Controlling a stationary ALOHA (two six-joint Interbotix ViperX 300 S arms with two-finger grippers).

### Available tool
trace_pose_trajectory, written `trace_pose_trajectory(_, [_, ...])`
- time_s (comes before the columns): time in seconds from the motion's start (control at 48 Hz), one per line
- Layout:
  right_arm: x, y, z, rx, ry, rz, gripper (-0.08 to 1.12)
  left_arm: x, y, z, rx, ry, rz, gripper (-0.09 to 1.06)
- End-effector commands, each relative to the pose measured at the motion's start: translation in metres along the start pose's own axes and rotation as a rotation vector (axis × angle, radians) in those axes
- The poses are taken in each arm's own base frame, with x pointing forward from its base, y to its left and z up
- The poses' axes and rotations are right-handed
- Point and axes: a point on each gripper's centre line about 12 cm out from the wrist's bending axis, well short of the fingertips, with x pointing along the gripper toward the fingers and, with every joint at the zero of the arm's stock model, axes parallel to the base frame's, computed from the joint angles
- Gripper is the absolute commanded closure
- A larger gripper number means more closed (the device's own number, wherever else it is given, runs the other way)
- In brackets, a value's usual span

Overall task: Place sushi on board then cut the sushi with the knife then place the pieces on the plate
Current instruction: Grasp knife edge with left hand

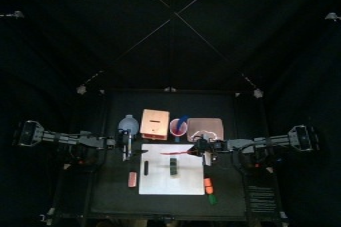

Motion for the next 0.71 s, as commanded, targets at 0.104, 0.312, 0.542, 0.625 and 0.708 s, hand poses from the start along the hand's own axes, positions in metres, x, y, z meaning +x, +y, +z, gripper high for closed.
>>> trace_pose_trajectory(0.104, [0.0,0.0,0.014,0.004,-0.04,-0.002,0.6,0.017,0.0,0.007,0.008,0.051,0.004,0.12])
trace_pose_trajectory(0.312, [0.003,-0.001,0.015,0.007,-0.036,-0.004,0.6,0.041,-0.004,-0.004,-0.024,0.225,-0.007,0.12])
trace_pose_trajectory(0.542, [0.009,-0.001,0.013,0.007,-0.02,-0.004,0.6,0.07,-0.016,-0.004,-0.011,0.333,-0.045,0.12])
trace_pose_trajectory(0.625, [0.011,-0.001,0.012,0.011,-0.014,-0.004,0.6,0.079,-0.018,-0.005,-0.009,0.349,-0.05,0.12])
trace_pose_trajectory(0.708, [0.014,0.0,0.01,0.011,-0.003,-0.001,0.6,0.085,-0.02,-0.008,-0.005,0.366,-0.054,0.12])
